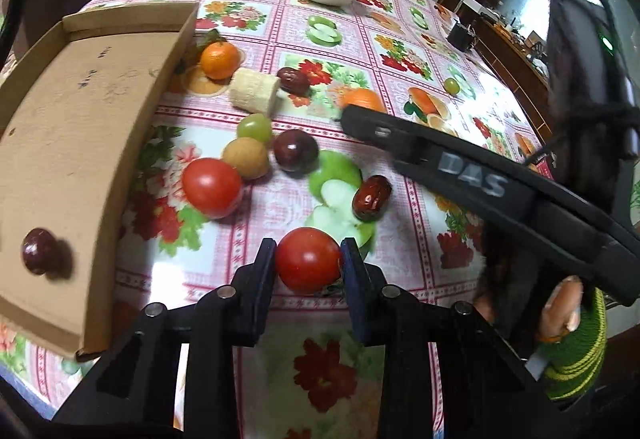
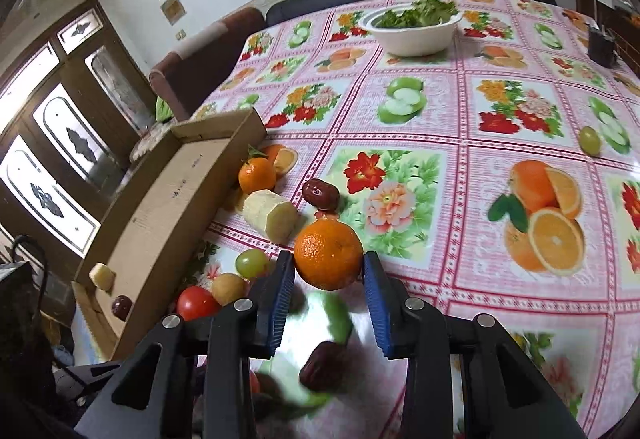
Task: Organize fruits
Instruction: 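Grasp a red tomato with the left tool while the right tool grasps an orange, then carry the tomato with the left tool while the right tool carries the orange to the box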
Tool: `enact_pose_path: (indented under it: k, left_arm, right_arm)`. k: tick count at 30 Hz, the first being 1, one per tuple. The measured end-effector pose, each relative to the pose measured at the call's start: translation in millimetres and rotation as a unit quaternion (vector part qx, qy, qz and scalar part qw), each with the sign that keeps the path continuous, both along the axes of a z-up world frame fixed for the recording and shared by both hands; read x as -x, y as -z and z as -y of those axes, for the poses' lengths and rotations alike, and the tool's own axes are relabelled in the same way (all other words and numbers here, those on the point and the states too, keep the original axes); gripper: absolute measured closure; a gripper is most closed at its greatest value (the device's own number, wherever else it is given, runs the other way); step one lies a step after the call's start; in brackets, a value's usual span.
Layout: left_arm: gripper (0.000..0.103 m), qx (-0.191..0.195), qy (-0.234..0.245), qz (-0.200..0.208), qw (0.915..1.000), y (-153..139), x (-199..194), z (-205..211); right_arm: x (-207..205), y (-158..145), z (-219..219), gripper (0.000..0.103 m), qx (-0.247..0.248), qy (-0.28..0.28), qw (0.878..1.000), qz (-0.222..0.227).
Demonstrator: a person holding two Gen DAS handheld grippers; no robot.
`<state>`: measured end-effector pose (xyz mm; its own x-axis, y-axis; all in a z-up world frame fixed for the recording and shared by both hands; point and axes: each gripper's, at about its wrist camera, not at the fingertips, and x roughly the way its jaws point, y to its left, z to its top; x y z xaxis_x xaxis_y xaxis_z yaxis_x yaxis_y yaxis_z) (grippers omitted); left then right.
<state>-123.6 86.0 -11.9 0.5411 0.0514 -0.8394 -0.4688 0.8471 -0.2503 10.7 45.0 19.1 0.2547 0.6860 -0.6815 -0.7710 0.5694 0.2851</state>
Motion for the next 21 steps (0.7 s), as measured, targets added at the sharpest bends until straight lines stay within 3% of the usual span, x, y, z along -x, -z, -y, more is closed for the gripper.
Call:
enact_pose_path:
  k: [21]
  left_arm:
    - [0.073,-0.092,-0.057,0.016,0.994,-44.3,46.3,-7.0]
  right_arm:
    - [46.7,-30.4,37.2,0.067,-0.039,-0.011,0.999,0.012]
